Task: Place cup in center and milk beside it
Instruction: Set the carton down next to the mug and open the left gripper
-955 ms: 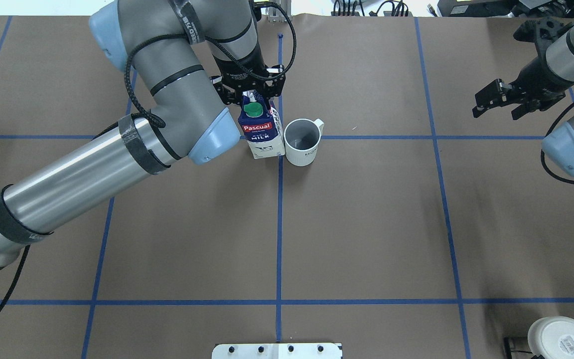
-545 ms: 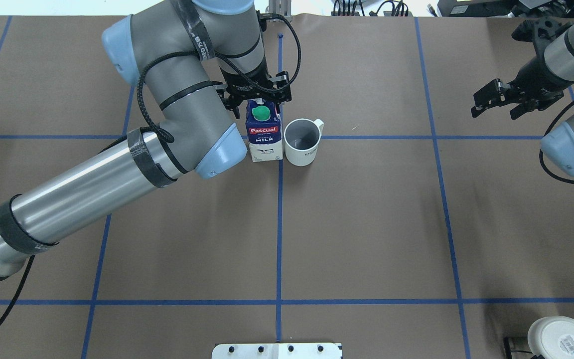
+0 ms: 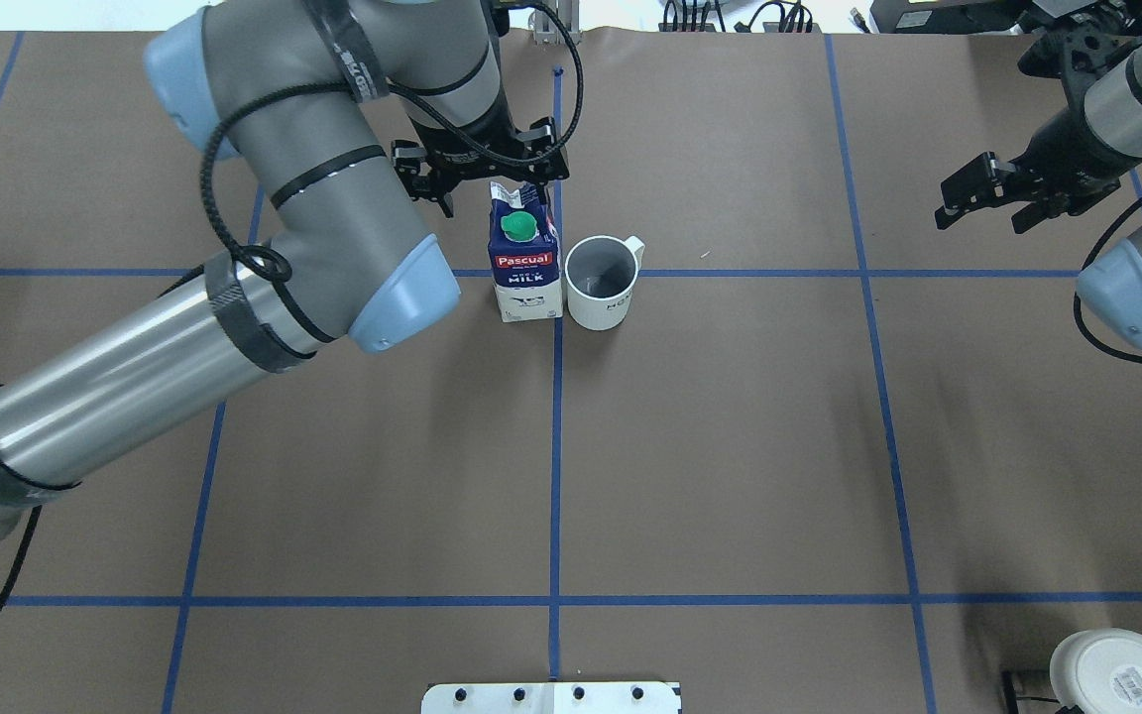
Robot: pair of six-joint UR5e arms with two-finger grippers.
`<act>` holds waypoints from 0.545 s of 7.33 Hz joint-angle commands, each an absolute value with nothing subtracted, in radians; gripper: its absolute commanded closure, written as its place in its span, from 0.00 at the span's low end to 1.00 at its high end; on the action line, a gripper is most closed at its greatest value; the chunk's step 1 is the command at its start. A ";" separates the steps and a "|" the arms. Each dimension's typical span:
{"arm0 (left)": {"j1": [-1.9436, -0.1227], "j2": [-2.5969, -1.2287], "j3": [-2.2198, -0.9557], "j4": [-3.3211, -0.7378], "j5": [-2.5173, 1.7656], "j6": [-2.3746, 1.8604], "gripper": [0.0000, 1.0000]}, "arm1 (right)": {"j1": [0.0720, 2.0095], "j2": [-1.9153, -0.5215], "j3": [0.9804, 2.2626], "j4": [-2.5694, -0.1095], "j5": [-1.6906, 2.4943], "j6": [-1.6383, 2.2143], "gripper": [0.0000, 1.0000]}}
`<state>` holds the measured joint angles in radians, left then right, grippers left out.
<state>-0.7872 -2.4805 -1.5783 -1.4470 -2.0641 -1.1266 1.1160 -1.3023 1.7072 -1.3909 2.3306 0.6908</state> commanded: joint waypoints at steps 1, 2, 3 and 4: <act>-0.891 -2.220 -1.869 -1.378 -2.072 -0.941 0.02 | 1.135 -1.337 1.703 -1.338 2.327 0.686 0.00; -0.931 -2.071 -1.949 -1.381 -2.103 -0.892 0.02 | 1.166 -1.339 1.701 -1.333 2.319 0.671 0.00; -0.981 -1.928 -2.003 -1.384 -2.106 -0.809 0.02 | 1.193 -1.356 1.675 -1.333 2.322 0.663 0.00; -1.062 -1.810 -2.009 -1.393 -2.106 -0.760 0.02 | 1.233 -1.367 1.627 -1.333 2.312 0.660 0.00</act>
